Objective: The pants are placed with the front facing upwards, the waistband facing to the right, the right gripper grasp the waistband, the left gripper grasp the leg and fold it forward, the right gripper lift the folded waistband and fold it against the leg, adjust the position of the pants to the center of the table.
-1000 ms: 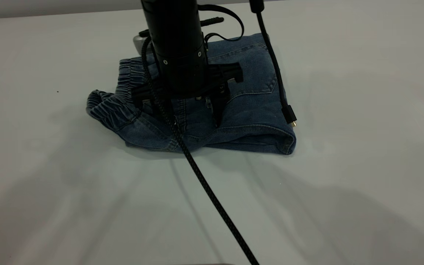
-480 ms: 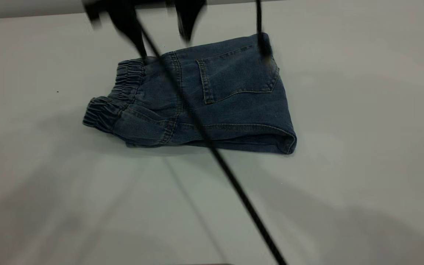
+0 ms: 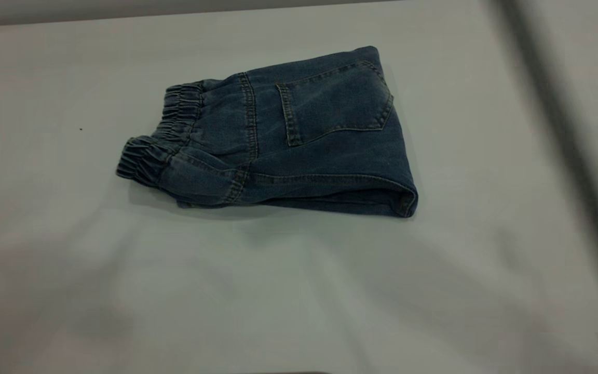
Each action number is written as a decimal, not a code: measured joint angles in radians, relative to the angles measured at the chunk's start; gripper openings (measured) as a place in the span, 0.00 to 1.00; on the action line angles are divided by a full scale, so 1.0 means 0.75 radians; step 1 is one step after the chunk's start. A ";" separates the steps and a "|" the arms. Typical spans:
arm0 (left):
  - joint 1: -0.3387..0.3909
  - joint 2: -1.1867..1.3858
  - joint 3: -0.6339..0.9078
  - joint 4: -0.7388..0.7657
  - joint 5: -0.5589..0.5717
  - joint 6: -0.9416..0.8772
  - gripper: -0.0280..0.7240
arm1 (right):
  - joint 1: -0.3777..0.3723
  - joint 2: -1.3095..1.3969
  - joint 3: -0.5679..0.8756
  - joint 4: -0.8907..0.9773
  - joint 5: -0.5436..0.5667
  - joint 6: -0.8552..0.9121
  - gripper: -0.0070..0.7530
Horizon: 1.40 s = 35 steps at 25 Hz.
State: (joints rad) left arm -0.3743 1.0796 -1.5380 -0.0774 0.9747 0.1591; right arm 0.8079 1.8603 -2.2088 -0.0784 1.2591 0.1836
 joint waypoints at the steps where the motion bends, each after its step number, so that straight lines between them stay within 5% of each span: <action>1: 0.000 -0.022 0.000 0.000 0.074 0.000 0.51 | 0.000 -0.050 0.000 0.008 0.003 -0.011 0.60; 4: 0.000 -0.086 0.002 -0.001 0.260 -0.004 0.51 | 0.000 -0.188 0.013 0.032 0.007 -0.036 0.60; 9: 0.000 -0.211 0.082 -0.001 0.264 -0.005 0.51 | 0.000 -0.439 0.218 0.050 0.008 -0.059 0.58; 26: 0.000 -0.689 1.057 -0.001 0.264 -0.010 0.51 | 0.000 -1.286 1.585 0.050 -0.007 -0.041 0.54; 35: 0.000 -0.942 1.311 -0.001 0.229 -0.073 0.51 | 0.000 -1.744 2.114 0.050 -0.150 0.000 0.54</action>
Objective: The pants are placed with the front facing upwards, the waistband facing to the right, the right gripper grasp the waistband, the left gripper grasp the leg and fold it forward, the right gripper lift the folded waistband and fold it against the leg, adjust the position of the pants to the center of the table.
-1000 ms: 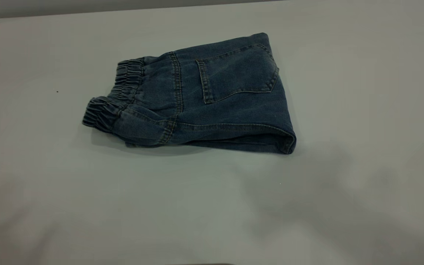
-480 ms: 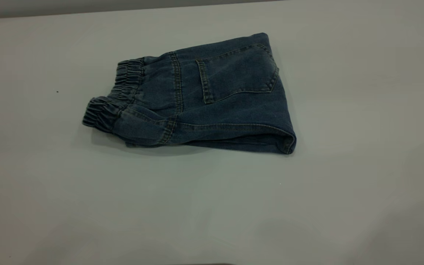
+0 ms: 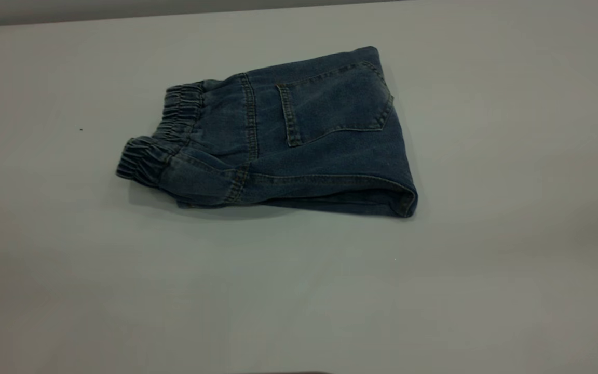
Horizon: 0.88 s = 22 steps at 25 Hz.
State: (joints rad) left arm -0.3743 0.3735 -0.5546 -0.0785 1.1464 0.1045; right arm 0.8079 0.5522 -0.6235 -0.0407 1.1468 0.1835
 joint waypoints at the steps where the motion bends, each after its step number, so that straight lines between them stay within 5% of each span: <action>1: 0.000 -0.019 0.016 0.000 -0.010 -0.007 0.51 | 0.000 -0.041 0.043 0.000 -0.005 0.001 0.54; 6: 0.000 -0.103 0.062 -0.001 -0.022 -0.046 0.51 | 0.000 -0.266 0.192 0.010 -0.017 0.005 0.54; 22: 0.000 -0.121 0.064 0.000 -0.050 -0.048 0.51 | 0.000 -0.414 0.198 0.009 -0.027 0.006 0.54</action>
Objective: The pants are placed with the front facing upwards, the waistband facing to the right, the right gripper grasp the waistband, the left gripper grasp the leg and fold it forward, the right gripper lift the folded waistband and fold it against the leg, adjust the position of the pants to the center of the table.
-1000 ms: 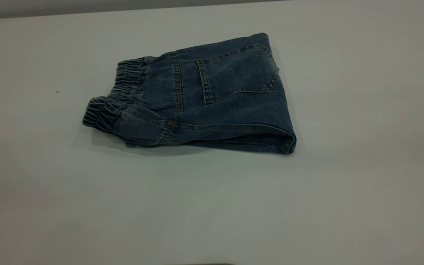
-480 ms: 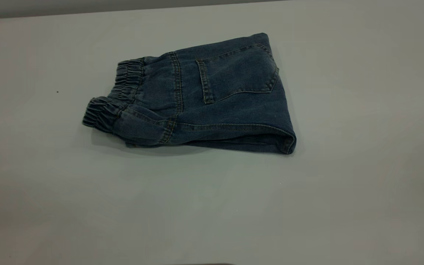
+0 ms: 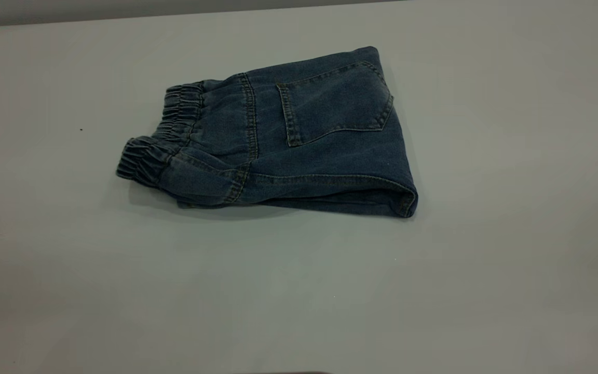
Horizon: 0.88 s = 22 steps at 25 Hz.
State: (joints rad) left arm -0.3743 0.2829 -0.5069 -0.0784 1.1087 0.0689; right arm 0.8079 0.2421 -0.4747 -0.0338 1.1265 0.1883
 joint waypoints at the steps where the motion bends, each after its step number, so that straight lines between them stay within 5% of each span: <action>1: 0.000 0.000 0.000 0.000 0.000 0.000 0.51 | 0.000 0.000 0.000 0.000 0.000 0.000 0.54; 8: 0.000 0.000 0.000 0.000 0.000 0.000 0.51 | 0.000 -0.002 0.000 0.000 0.000 0.000 0.54; 11: 0.022 0.000 0.000 -0.001 0.000 0.000 0.51 | -0.073 -0.002 0.000 0.000 0.000 0.000 0.54; 17: 0.277 0.000 0.000 0.000 0.009 -0.001 0.51 | -0.540 -0.002 0.000 0.001 0.000 0.000 0.54; 22: 0.480 -0.007 0.001 0.000 0.027 -0.001 0.51 | -0.826 -0.002 0.000 0.000 0.000 0.000 0.54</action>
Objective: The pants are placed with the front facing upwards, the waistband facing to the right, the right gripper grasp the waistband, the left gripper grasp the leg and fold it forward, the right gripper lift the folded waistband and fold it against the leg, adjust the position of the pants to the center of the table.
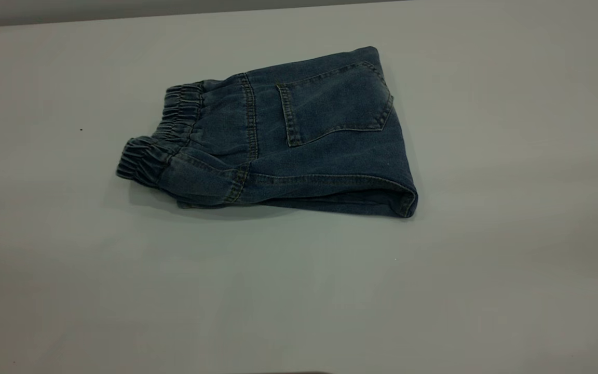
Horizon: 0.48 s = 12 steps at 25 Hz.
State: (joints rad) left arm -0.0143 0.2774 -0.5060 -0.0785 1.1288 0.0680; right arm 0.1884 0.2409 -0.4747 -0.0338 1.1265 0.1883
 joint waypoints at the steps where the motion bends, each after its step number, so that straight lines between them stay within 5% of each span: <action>1: 0.024 -0.011 0.000 0.000 0.000 0.000 0.51 | -0.036 -0.002 0.000 0.000 0.000 0.000 0.54; 12: 0.046 -0.311 0.000 0.000 0.012 0.000 0.51 | -0.100 -0.325 0.000 0.000 0.008 0.000 0.54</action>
State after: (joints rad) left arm 0.0205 0.0444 -0.5062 -0.0785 1.1380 0.0680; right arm 0.1138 -0.0030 -0.4747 -0.0338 1.1325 0.1883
